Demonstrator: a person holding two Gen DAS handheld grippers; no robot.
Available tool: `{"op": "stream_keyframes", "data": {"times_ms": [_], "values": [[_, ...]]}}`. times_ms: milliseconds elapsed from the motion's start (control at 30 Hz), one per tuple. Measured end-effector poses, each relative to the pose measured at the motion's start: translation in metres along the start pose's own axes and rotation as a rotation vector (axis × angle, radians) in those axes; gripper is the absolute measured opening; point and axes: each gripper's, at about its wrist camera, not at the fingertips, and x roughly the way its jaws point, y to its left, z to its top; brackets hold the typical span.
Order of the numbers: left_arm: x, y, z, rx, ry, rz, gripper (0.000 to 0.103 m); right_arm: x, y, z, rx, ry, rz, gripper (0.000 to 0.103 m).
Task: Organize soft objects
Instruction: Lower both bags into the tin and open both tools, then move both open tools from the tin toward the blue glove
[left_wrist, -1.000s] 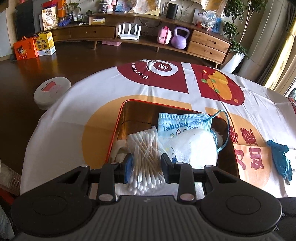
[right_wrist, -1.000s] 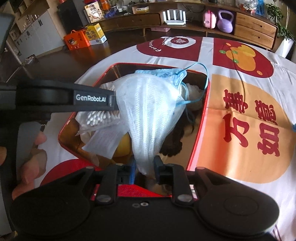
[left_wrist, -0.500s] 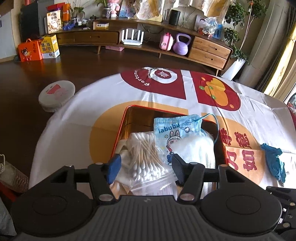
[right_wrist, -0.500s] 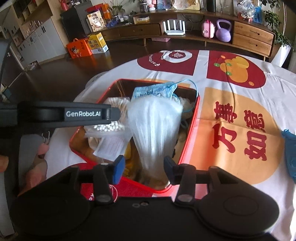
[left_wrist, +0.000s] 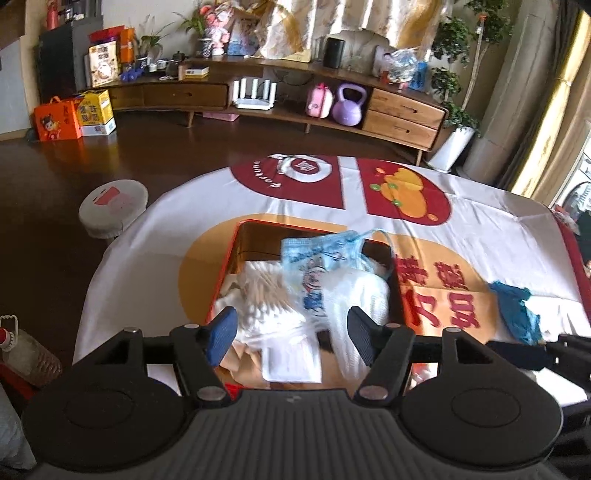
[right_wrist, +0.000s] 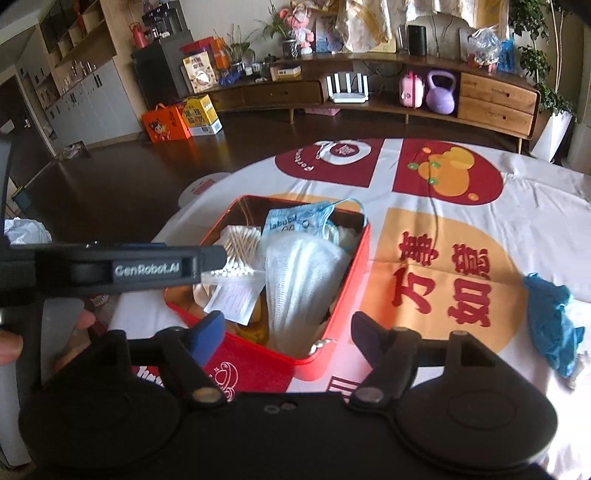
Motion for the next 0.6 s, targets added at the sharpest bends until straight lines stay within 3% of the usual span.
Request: {"op": "stream_keyframes", "data": {"times_ms": [233, 333, 600], "values": [[-0.026, -0.020, -0.008, 0.034, -0.035, -0.025, 0.065, -0.030, -0.016, -0.008, 0.007, -0.040, -0.001, 0.084], [-0.037, -0.030, -0.013, 0.039, -0.052, -0.034, 0.076, -0.043, -0.023, -0.011, 0.013, -0.060, -0.001, 0.091], [-0.058, -0.065, -0.027, 0.073, -0.079, -0.076, 0.080, -0.077, -0.047, -0.025, 0.030, -0.112, -0.002, 0.103]]}}
